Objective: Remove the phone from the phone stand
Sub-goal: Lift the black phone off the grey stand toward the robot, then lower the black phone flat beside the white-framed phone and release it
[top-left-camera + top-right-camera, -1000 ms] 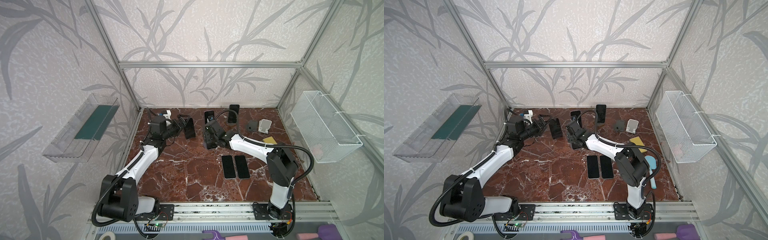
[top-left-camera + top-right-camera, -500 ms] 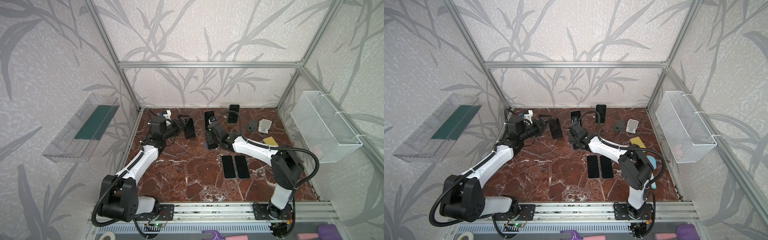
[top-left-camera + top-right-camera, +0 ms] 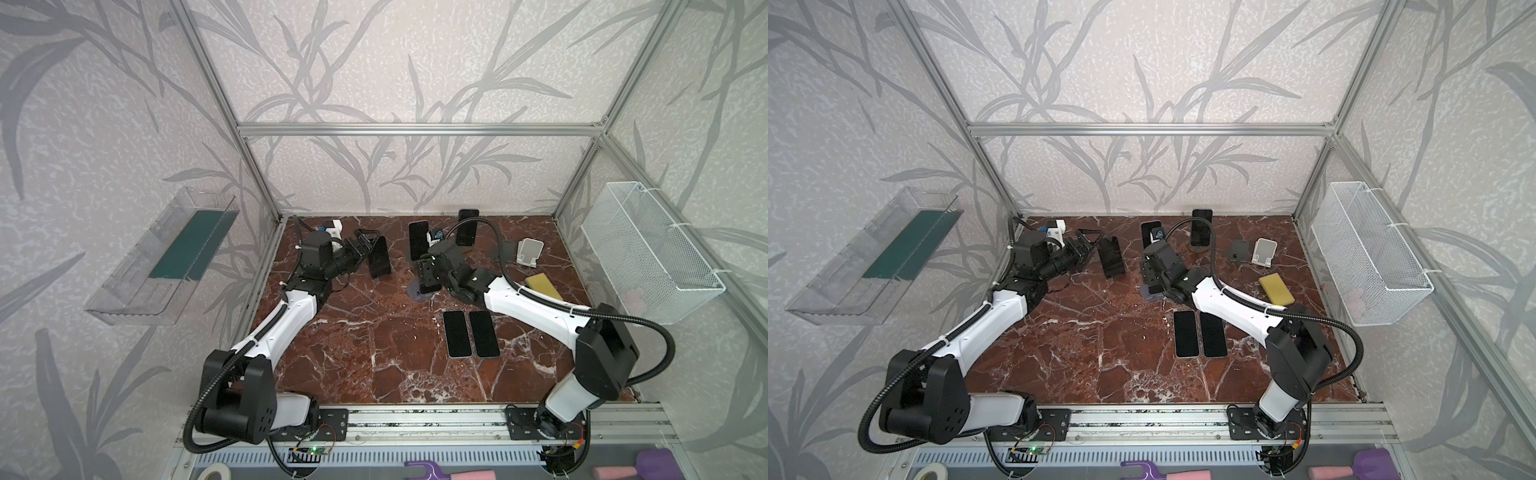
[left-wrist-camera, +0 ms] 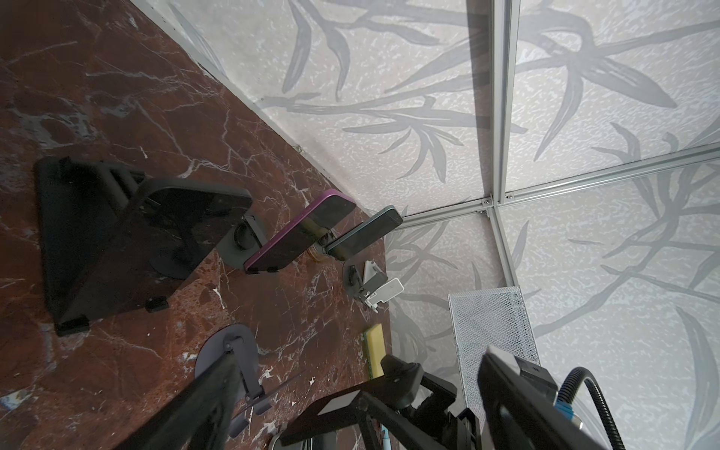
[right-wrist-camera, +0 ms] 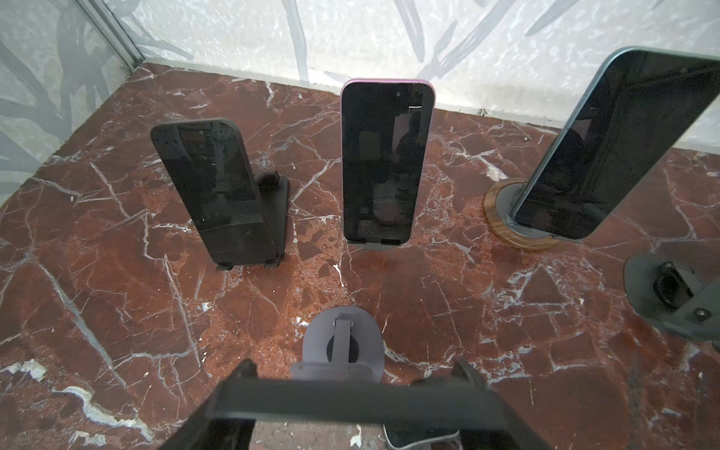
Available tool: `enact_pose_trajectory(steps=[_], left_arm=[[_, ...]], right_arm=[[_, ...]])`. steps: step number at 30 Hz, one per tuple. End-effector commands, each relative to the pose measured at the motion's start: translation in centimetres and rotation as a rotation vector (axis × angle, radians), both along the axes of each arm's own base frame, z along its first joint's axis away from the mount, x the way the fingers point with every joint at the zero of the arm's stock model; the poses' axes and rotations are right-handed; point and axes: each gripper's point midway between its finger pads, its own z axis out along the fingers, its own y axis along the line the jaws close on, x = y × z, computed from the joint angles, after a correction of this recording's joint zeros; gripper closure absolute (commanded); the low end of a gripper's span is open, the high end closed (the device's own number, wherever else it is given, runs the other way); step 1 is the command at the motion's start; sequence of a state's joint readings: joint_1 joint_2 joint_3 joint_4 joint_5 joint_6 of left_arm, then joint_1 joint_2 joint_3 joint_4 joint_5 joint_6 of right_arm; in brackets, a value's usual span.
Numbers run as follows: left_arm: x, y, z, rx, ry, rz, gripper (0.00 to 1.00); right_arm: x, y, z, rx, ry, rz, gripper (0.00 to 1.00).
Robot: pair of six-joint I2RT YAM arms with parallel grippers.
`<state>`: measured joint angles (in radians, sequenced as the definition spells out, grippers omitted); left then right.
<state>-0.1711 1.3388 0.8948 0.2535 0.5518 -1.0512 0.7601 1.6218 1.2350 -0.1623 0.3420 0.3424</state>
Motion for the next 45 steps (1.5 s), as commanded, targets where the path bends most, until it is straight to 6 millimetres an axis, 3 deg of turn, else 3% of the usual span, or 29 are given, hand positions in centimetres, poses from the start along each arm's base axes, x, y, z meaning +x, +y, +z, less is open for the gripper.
enact_pose_trajectory(steps=[1, 12, 25, 33, 45], left_arm=[[-0.2, -0.2, 1.6, -0.021, -0.045, -0.007, 0.05], [-0.1, -0.2, 1.5, -0.028, -0.042, -0.004, 0.05], [0.0, -0.5, 1.1, -0.045, -0.031, -0.017, 0.05], [0.1, -0.7, 1.0, -0.064, -0.024, -0.018, 0.06], [0.1, -1.0, 0.8, -0.091, -0.011, -0.026, 0.06]], right_arm=[[-0.5, -0.7, 2.9, 0.051, -0.059, -0.019, 0.28], [-4.6, -0.7, 1.3, 0.133, -0.014, 0.013, 0.29], [-13.1, 0.5, -4.3, 0.056, 0.178, 0.083, 0.29], [-14.7, 1.8, -7.3, 0.043, 0.249, 0.100, 0.30], [-15.0, 1.5, -11.1, -0.022, 0.388, -0.011, 0.30]])
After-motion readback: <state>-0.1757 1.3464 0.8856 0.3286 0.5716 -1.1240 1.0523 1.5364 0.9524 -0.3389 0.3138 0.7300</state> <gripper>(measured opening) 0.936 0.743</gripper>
